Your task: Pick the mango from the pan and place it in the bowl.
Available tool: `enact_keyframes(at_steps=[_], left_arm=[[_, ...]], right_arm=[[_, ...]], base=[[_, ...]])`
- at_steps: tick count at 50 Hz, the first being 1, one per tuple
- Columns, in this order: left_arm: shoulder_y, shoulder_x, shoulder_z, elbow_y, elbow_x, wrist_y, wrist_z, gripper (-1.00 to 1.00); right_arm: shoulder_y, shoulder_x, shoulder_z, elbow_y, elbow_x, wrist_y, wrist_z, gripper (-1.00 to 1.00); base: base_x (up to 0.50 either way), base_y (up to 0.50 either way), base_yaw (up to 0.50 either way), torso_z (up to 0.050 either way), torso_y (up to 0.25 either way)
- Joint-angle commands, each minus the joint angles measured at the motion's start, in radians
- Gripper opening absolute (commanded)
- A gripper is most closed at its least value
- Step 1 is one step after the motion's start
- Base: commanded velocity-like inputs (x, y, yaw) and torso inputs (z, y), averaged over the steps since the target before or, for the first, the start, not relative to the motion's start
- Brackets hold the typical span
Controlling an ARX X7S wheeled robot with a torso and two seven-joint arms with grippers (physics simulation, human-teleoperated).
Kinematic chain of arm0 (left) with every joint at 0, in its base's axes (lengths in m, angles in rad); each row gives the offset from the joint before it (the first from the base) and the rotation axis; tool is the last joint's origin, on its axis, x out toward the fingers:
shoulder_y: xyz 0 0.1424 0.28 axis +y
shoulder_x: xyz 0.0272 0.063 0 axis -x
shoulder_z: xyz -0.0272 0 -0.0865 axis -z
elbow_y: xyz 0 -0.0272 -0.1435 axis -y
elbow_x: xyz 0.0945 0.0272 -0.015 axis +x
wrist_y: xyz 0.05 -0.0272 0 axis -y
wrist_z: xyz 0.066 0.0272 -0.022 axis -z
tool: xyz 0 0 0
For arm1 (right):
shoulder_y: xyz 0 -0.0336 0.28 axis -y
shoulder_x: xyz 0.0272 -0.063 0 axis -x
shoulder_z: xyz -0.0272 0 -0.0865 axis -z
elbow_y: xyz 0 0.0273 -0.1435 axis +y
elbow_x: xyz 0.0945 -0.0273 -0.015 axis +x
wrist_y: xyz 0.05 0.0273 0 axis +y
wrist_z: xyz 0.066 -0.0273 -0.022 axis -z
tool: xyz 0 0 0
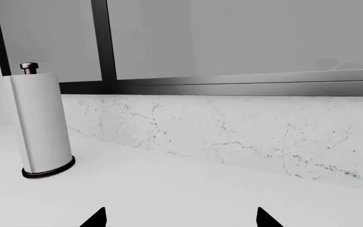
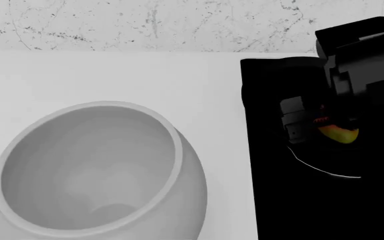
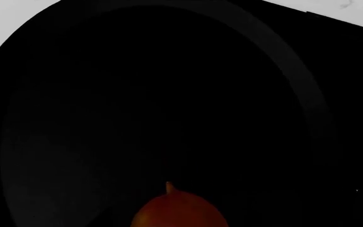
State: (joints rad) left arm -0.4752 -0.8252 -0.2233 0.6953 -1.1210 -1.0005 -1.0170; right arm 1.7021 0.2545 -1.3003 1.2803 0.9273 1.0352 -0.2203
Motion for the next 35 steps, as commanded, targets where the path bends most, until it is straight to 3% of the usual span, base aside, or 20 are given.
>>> enact_keyframes(at_steps=[1,7,8,21,35], left_arm=[[0.017,-0.003,-0.012,0.004,0.001,0.009,0.003,1.00],[0.025,0.000,-0.014,0.000,0.008,0.018,0.010,1.00],[0.024,-0.001,-0.015,0.000,0.006,0.017,0.008,1.00],[0.054,0.002,-0.030,0.008,0.011,0.027,0.005,1.00],[0.085,0.000,-0.050,0.014,0.019,0.048,0.022,1.00]], right_arm=[[-0.012,-0.008,0.017,0.009,-0.030,0.001,-0.009,1.00],[-0.019,-0.002,0.024,-0.002,-0.033,0.002,-0.001,1.00],[-0.020,-0.002,0.025,-0.001,-0.034,0.001,0.002,-1.00],[-0.015,0.001,0.038,-0.011,-0.046,0.000,0.006,-1.00],[0.030,0.074,0.105,-0.179,0.013,0.073,0.133,-1.00]], base=[[0.00,0.00,0.00,0.000,0.000],[0.00,0.00,0.00,0.000,0.000],[0.01,0.00,0.00,0.000,0.000],[0.00,0.00,0.00,0.000,0.000],[0.00,0.00,0.00,0.000,0.000]])
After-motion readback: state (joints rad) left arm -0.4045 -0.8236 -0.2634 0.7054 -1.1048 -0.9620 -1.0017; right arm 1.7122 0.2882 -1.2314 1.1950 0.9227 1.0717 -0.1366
